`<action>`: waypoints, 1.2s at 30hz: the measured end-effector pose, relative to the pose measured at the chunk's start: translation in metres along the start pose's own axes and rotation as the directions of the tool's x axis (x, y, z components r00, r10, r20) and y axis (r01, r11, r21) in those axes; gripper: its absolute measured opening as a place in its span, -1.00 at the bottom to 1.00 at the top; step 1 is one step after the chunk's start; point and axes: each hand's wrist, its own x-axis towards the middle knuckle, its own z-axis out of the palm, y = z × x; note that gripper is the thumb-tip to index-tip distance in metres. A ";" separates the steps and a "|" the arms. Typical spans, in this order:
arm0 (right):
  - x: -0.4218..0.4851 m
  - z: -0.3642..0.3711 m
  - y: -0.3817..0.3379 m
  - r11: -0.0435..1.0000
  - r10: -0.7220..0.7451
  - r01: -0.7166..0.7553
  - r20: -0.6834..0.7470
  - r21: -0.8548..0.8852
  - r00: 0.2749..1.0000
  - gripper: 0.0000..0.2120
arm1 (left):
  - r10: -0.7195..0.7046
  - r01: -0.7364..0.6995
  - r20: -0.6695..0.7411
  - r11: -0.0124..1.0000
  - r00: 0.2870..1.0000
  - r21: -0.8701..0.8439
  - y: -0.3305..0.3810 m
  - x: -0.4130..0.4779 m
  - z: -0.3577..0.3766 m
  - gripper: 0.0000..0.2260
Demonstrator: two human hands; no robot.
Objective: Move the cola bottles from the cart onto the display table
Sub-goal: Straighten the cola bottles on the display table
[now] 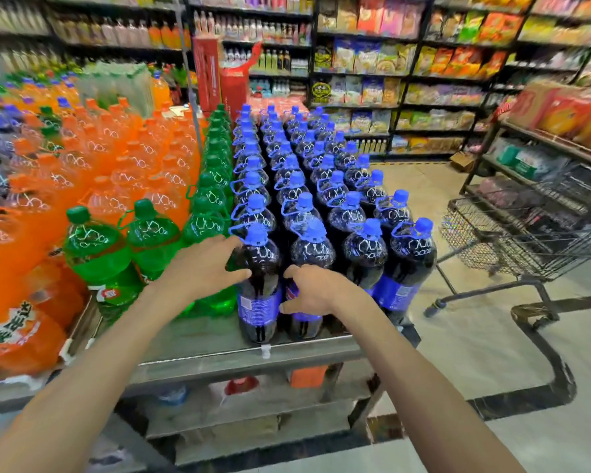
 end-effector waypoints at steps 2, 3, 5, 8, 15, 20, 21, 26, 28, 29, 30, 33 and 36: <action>-0.008 -0.021 0.006 0.999 -0.044 0.043 -0.042 -0.016 0.998 -0.35 | -0.029 0.031 -0.047 0.999 0.998 0.028 0.009 -0.001 -0.014 -0.54; -0.012 -0.031 0.010 0.998 -0.059 0.058 -0.066 -0.025 0.996 -0.37 | -0.044 0.046 -0.081 0.999 0.996 0.020 0.013 -0.001 -0.019 -0.55; -0.017 -0.050 0.019 0.996 -0.080 0.075 -0.114 -0.048 0.990 -0.40 | -0.076 0.070 -0.149 0.997 0.986 -0.042 0.022 -0.001 -0.025 -0.53; -0.019 -0.068 0.030 0.997 -0.063 0.055 -0.189 -0.050 0.980 -0.43 | -0.119 0.103 -0.135 0.987 0.984 -0.121 0.028 0.004 -0.026 -0.46; -0.008 -0.088 0.053 1.000 -0.009 0.014 -0.210 0.023 0.978 -0.40 | -0.181 0.178 -0.007 0.974 0.984 -0.137 0.039 0.021 -0.026 -0.31; 0.008 -0.075 0.059 0.949 0.066 0.006 -0.215 0.314 0.974 -0.27 | -0.222 0.195 -0.043 0.923 0.974 -0.333 0.045 0.023 -0.025 -0.31; 0.010 -0.071 0.059 0.928 0.083 0.001 -0.210 0.373 0.974 -0.23 | -0.231 0.196 -0.042 0.896 0.972 -0.399 0.045 0.022 -0.023 -0.30; 0.018 -0.043 0.057 0.848 0.144 -0.035 -0.167 0.528 0.975 -0.20 | -0.256 0.184 -0.049 0.802 0.965 -0.568 0.047 0.015 0.005 -0.22; 0.020 -0.034 0.056 0.836 0.162 -0.047 -0.165 0.547 0.973 -0.17 | -0.265 0.170 -0.078 0.789 0.961 -0.590 0.051 0.014 0.016 -0.17; 0.022 -0.030 0.056 0.835 0.174 -0.047 -0.181 0.549 0.968 -0.15 | -0.275 0.170 -0.091 0.788 0.957 -0.592 0.052 0.015 0.021 -0.15; 0.024 -0.026 0.056 0.837 0.183 -0.047 -0.198 0.545 0.963 -0.12 | -0.290 0.175 -0.104 0.787 0.951 -0.592 0.053 0.015 0.026 -0.14; 0.028 -0.020 0.054 0.849 0.216 -0.091 -0.185 0.520 0.959 0.01 | -0.353 0.184 -0.172 0.774 0.920 -0.605 0.051 0.012 0.037 -0.09; 0.030 -0.018 0.053 0.870 0.241 -0.159 -0.121 0.466 0.963 -0.08 | -0.408 0.185 -0.180 0.706 0.895 -0.684 0.047 0.008 0.048 0.02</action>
